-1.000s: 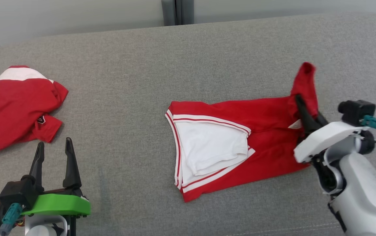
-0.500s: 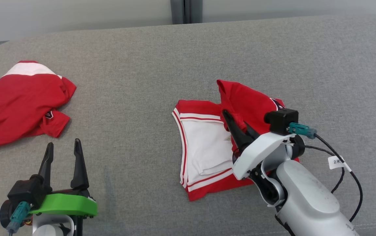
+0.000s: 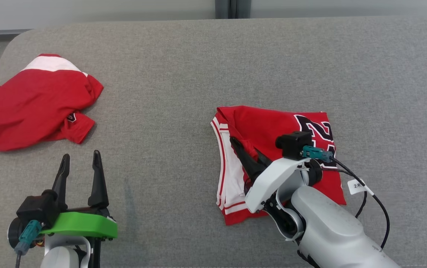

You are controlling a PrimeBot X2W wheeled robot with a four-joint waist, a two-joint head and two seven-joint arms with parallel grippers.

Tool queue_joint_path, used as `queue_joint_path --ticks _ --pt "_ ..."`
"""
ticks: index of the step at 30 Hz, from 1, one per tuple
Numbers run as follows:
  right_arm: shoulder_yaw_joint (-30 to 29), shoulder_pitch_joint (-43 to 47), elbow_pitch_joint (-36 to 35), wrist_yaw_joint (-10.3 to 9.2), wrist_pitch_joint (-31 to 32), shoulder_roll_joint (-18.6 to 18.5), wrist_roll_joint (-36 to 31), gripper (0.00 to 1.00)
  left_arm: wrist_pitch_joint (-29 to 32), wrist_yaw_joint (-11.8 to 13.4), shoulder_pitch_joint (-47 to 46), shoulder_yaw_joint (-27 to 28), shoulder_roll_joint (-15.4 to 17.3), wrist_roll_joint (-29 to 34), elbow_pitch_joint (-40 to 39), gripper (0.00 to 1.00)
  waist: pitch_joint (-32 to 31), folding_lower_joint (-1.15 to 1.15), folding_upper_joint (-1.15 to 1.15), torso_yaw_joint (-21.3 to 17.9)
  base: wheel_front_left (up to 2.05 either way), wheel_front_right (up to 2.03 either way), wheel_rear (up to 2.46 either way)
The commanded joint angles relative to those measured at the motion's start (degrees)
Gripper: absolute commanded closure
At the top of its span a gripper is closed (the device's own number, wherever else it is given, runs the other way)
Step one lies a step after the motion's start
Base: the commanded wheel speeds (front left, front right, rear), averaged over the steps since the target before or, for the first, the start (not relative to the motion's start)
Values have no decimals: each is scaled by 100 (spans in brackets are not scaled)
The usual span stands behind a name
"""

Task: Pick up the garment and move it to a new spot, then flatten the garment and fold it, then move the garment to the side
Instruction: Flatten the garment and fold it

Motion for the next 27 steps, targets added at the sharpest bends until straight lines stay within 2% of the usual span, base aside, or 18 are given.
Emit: queue_joint_path --ticks 1,2,3,4,7,12,19,27 --pt "86 -88 74 -3 -67 -3 85 100 -18 -16 -104 -4 3 -39 18 0 36 0 0 43 0 0 0" --pt "157 -126 164 -3 -109 -7 134 100 -18 -16 -113 -23 4 -48 31 0 44 0 0 52 0 0 0" --pt "204 -170 239 -3 -150 -10 111 71 -18 -16 -119 -40 3 -55 39 0 48 0 0 58 0 0 0" --pt "226 -216 315 -3 -220 -9 93 0 -18 -16 -132 -53 3 -59 43 0 49 0 0 63 0 0 0" --pt "181 -301 479 -3 -343 -8 101 0 -18 -16 -139 -33 4 -58 39 0 33 0 0 53 0 0 0" --pt "-247 -446 539 -3 -438 -28 -359 0 -18 -16 -53 90 4 2 12 0 -21 0 0 -63 0 0 0" --pt "-1426 23 -282 -3 -439 -349 -1338 0 -18 -16 5 206 5 52 -16 0 -131 0 0 -209 0 0 0" --pt "-2350 914 -1296 -3 -440 -564 -2064 0 -18 -16 124 284 5 101 -106 0 -244 0 0 -362 0 0 0"
